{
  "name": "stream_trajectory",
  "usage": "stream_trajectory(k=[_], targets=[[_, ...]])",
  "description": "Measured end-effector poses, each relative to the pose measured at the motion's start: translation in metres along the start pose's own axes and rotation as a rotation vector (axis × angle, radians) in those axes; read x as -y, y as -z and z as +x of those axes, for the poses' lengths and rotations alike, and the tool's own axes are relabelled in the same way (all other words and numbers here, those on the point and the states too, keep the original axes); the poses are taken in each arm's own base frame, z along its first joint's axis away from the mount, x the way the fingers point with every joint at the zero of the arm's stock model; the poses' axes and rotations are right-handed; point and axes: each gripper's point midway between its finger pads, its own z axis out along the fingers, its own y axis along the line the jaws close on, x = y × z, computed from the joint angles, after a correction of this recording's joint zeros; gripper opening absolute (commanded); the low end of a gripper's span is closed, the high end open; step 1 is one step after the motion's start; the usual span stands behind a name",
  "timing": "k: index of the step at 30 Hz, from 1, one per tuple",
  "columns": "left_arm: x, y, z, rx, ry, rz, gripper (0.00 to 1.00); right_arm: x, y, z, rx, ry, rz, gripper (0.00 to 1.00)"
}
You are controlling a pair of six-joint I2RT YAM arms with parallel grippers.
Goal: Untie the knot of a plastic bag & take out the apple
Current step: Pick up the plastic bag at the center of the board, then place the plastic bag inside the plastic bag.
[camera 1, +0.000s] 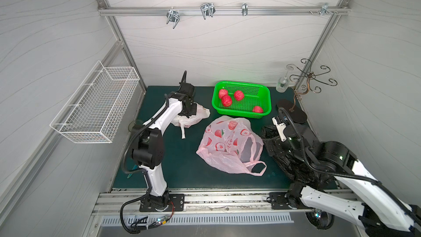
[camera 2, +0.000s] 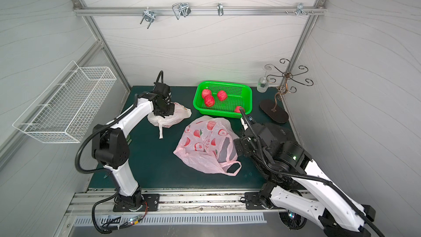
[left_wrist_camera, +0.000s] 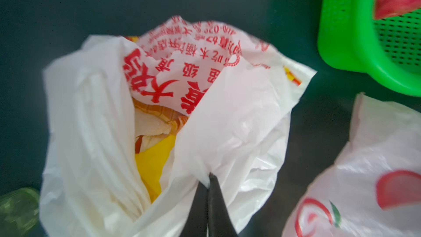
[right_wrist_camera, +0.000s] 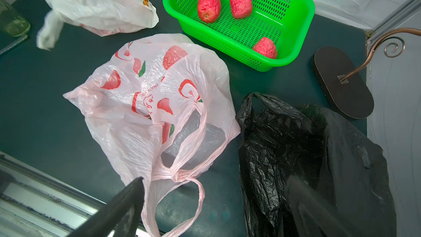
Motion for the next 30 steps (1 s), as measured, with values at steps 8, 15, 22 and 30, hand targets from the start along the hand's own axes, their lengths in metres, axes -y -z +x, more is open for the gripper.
stream_trajectory(k=[8,15,22,30], targets=[[0.021,0.147,-0.033,0.309,-0.119,-0.037,0.0,-0.01,0.0,0.002,-0.01,0.029,-0.042,0.99],[0.053,0.198,-0.032,0.368,-0.205,-0.021,0.0,-0.01,0.011,0.004,0.018,0.031,-0.063,0.99],[0.11,0.202,-0.002,0.339,-0.264,0.099,0.0,0.0,0.018,0.009,0.028,0.025,-0.04,0.99],[0.184,0.115,0.11,0.13,-0.327,0.225,0.0,0.005,0.019,0.013,0.022,0.03,-0.021,0.99]])
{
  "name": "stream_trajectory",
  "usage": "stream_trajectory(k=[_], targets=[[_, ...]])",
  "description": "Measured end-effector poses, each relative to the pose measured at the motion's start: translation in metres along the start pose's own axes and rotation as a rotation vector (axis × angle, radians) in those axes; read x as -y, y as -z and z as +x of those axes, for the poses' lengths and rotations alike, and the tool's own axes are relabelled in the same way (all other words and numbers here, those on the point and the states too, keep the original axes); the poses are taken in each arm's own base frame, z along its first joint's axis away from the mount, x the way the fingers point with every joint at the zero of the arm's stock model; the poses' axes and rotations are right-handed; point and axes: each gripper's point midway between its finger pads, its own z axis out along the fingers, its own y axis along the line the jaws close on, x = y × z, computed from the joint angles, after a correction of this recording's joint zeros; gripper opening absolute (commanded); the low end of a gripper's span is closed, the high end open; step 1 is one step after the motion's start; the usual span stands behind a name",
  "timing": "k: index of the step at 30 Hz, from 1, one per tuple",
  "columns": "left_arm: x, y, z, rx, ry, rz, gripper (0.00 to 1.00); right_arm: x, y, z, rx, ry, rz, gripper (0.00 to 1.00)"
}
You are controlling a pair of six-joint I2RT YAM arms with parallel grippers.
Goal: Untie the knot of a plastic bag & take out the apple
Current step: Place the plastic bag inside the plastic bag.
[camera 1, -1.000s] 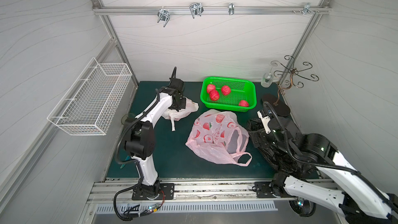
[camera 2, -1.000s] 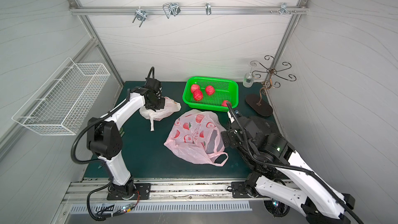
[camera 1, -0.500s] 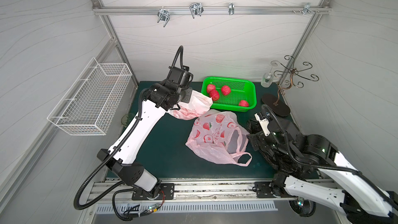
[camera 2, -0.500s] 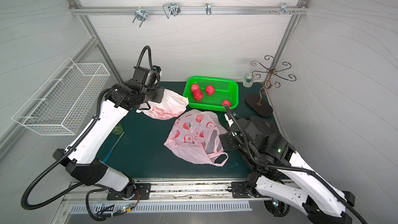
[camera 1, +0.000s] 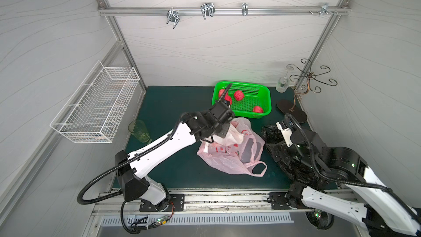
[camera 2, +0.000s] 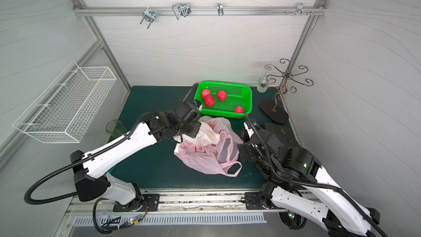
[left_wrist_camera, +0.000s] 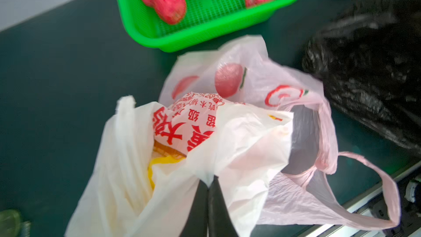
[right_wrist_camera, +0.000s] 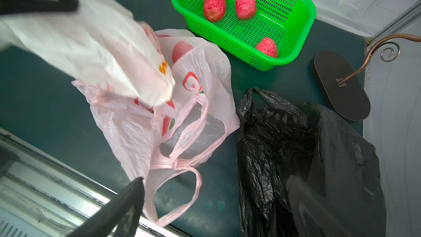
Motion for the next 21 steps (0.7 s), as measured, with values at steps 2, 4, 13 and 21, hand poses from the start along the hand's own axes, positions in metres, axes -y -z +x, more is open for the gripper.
stream_trajectory(k=[2,4,13,21], targets=[[0.012,-0.021,0.037,-0.077,-0.007,0.012,0.0,-0.001,-0.004,0.005,-0.017,0.007,0.002,0.99],[0.017,-0.031,0.062,-0.131,-0.008,0.019,0.07,-0.002,-0.01,0.01,-0.04,0.017,0.005,0.99],[0.022,0.031,0.038,0.028,0.081,0.194,0.99,-0.044,-0.031,0.02,-0.133,0.115,-0.169,0.98],[-0.074,0.11,0.021,0.307,0.321,0.217,0.87,-0.141,-0.065,0.033,-0.205,0.427,-0.424,0.99]])
